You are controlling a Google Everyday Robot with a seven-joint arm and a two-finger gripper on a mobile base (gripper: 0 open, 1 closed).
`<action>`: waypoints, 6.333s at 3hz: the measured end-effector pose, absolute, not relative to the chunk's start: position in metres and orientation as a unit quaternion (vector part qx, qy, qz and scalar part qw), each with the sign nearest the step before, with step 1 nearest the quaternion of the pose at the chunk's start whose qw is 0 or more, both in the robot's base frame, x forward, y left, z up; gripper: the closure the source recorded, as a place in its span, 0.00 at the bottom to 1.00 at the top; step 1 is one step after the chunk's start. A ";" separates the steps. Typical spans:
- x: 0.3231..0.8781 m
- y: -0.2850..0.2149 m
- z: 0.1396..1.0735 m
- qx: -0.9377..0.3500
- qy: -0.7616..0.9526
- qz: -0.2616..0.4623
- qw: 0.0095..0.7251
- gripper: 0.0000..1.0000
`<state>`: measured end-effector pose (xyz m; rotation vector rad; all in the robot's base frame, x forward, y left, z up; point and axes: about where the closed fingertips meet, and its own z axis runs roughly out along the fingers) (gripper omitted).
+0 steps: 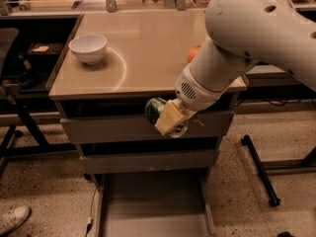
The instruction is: Place green can into bottom drawer
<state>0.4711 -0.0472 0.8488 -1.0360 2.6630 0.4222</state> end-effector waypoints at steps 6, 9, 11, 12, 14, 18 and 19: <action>0.385 -0.055 0.660 -0.281 0.924 0.258 -0.022 1.00; 0.387 -0.049 0.556 -0.229 0.919 0.317 -0.045 1.00; 0.408 -0.032 0.470 -0.194 0.898 0.394 -0.011 1.00; 0.415 -0.020 0.415 -0.182 0.881 0.437 -0.021 1.00; 0.418 -0.008 0.389 -0.182 0.873 0.451 -0.025 1.00; 0.445 0.026 0.252 -0.137 0.850 0.508 -0.028 1.00; 0.457 0.026 0.213 -0.104 0.854 0.510 -0.015 1.00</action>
Offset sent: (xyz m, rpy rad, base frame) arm -0.0914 -0.0173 -0.1590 0.1508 0.3469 -0.1070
